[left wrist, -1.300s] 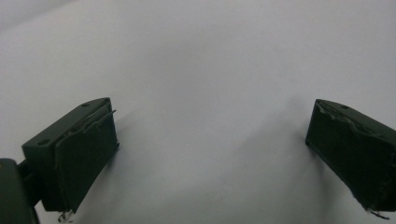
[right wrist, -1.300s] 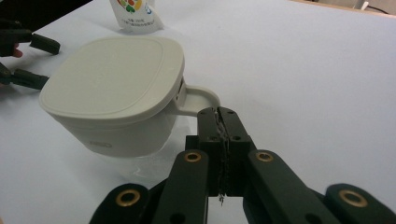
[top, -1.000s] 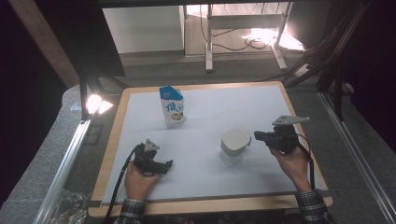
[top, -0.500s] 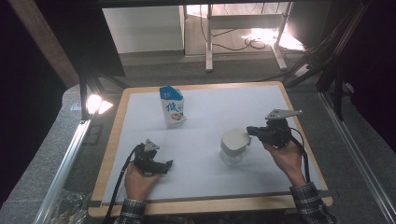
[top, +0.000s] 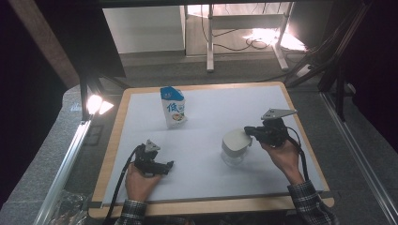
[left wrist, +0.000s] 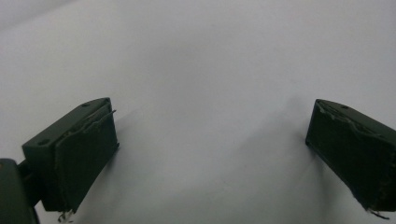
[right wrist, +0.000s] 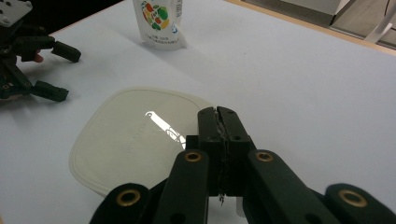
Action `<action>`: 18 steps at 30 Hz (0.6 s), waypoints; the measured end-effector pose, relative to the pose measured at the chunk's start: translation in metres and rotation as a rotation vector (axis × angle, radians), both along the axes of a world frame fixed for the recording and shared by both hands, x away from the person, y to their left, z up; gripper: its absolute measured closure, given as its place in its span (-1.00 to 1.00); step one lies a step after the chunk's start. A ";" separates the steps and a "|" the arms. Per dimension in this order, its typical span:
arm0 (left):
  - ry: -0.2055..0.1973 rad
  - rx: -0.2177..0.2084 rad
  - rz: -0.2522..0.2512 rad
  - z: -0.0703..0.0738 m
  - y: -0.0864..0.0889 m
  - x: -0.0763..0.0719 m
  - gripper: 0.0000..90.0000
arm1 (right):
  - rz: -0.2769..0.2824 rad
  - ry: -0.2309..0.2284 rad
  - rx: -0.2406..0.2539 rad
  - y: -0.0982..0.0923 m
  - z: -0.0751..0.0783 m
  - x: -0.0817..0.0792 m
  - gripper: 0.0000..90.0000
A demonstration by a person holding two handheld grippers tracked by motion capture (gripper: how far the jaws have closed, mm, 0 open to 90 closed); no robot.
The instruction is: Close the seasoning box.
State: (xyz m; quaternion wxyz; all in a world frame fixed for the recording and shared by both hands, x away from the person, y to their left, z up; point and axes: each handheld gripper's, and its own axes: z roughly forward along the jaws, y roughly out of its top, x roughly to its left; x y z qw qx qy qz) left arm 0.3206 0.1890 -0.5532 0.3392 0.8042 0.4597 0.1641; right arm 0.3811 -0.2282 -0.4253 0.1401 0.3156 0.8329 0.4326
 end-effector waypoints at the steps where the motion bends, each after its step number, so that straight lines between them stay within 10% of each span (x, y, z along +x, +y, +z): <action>1: 0.000 0.000 0.000 0.000 0.000 0.000 -0.96 | 0.000 -0.003 -0.005 0.000 0.000 0.000 0.98; 18: 0.000 0.000 0.000 0.000 0.000 0.000 -0.96 | 0.003 -0.010 0.012 -0.005 -0.002 0.001 0.99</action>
